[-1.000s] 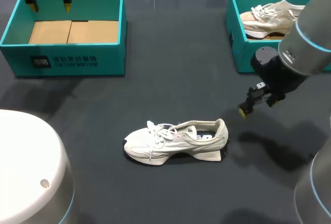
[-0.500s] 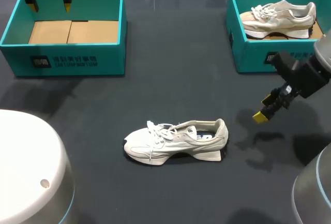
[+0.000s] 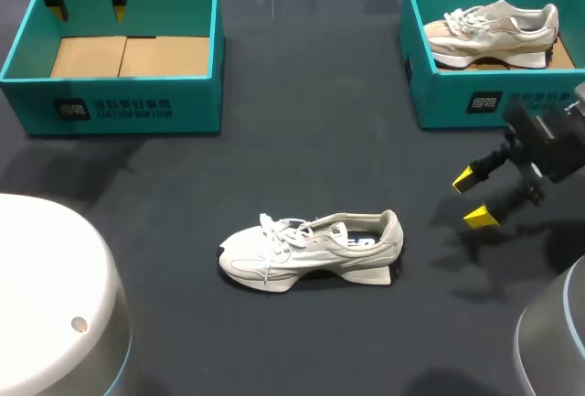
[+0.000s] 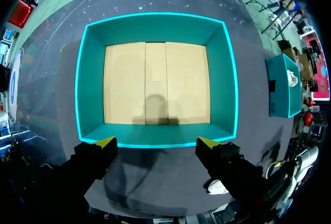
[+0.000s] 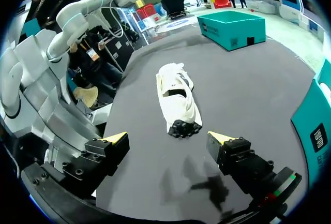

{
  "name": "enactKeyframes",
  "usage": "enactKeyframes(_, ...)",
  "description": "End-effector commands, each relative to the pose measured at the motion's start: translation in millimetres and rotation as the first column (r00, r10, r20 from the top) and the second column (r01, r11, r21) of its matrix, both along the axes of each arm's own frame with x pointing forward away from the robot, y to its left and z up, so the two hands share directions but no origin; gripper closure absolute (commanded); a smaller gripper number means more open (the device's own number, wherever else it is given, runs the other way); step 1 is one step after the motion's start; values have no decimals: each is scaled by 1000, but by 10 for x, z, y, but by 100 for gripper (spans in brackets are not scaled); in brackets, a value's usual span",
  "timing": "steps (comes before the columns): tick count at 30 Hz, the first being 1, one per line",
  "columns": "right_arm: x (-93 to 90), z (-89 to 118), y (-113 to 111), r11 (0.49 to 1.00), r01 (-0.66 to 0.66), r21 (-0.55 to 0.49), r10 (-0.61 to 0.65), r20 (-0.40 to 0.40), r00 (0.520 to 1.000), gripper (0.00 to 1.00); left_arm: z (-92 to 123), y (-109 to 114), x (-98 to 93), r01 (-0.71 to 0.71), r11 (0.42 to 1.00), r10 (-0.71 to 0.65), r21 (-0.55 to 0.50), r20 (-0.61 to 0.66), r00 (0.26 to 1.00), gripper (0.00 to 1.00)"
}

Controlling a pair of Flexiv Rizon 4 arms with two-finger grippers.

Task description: Take the shoe out of the shoebox, open the shoe tongue, remove and reinsert the insole, then place the shoe into the shoebox

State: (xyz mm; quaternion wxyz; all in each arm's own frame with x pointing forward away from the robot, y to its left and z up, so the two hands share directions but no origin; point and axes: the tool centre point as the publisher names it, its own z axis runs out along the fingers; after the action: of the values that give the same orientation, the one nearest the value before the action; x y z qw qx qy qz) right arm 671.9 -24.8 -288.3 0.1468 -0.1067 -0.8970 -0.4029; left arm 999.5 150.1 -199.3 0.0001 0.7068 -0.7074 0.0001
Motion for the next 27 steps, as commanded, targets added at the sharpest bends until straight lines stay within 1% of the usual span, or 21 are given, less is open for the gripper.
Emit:
enactKeyframes(1, 26, -115, -71, 990, -79, 113, 75, 41, 996, 0, -1, -1, 2, 0, 1000, 0, 0, 0, 1000, 0)
enactKeyframes(3, 16, -126, -78, 982, -121, 143, 109, 89, 990, 0, -1, -1, 2, 0, 1000, 0, 0, 0, 1000, 0)
enactKeyframes(5, 9, -137, -61, 981, -136, 139, 123, 99, 987, 0, -1, -1, 2, 0, 1000, 0, 0, 0, 1000, 0)
enactKeyframes(7, 3, -153, -35, 975, -160, 153, 141, 126, 982, 0, -1, -1, 2, 0, 1000, 0, 0, 0, 1000, 0)
enactKeyframes(8, 0, -167, -18, 976, -166, 142, 145, 151, 978, 0, -1, -1, 2, 0, 1000, 0, 0, 0, 1000, 0)
enactKeyframes(10, -21, -198, -1, 969, -197, 151, 165, 202, 965, 0, -1, -1, 2, 0, 1000, 0, 0, 0, 1000, 0)
enactKeyframes(23, -21, -198, -1, 969, -197, 151, 165, 202, 965, 0, -1, -1, 2, 0, 1000, 0, 0, 0, 1000, 0)
enactKeyframes(24, -25, -248, 1, 963, -222, 154, 185, 219, 958, 0, -1, -1, 2, 0, 1000, 0, 0, 0, 1000, 0)
enactKeyframes(27, -12, -396, -19, 964, -221, 144, 180, 253, 951, 0, -1, -1, 2, 0, 1000, 0, 0, 0, 1000, 0)
